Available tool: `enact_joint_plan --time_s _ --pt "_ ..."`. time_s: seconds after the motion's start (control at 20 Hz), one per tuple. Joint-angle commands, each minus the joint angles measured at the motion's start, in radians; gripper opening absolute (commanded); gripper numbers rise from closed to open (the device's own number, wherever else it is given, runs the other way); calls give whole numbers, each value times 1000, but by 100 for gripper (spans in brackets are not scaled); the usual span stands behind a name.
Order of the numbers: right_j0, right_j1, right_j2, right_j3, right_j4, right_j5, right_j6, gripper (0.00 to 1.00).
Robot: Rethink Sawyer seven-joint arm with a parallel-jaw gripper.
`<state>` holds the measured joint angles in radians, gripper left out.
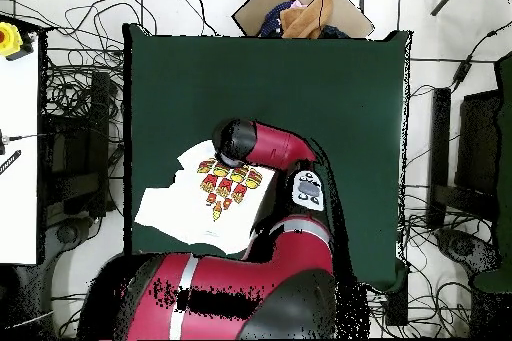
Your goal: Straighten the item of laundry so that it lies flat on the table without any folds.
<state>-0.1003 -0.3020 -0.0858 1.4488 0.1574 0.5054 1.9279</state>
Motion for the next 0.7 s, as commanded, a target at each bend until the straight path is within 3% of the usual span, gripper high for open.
enact_joint_plan --time_s 0.05,0.4,0.7 --pt "43 86 19 -1 18 -37 202 0" --pt "55 119 -10 -40 -21 62 123 0" --pt "26 124 24 -23 -27 -1 90 0"
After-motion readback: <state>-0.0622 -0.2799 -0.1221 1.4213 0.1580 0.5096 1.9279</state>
